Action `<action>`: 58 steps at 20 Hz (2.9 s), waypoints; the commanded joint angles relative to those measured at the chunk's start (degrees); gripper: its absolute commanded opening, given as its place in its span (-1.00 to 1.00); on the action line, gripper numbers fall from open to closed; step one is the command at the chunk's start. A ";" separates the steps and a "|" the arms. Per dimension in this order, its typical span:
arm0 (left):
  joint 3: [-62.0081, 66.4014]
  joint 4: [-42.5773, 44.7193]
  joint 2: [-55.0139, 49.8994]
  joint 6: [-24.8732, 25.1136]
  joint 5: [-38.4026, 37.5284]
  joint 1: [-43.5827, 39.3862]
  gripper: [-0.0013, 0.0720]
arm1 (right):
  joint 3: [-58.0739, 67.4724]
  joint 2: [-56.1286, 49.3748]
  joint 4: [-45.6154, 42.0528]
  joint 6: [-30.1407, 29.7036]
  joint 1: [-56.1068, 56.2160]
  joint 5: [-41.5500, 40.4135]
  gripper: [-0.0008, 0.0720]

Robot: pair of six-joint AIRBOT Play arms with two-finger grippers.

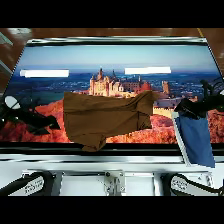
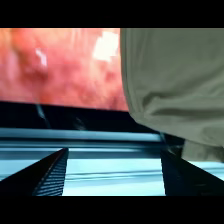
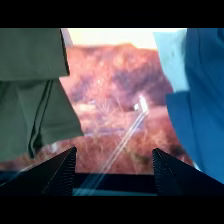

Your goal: Fold the shirts.

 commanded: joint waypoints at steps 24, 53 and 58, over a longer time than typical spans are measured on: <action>-18.25 -26.93 -4.13 10.75 27.67 0.24 -0.85 | -16.74 -2.89 15.13 -1.92 14.21 -13.42 0.88; 33.51 -24.20 34.45 16.41 22.91 13.46 -0.85 | 19.17 29.81 17.29 -6.34 8.92 -18.34 -0.79; 47.45 -18.82 38.12 10.05 21.24 22.53 -0.86 | 27.17 37.29 17.07 -1.79 2.69 -16.98 -0.79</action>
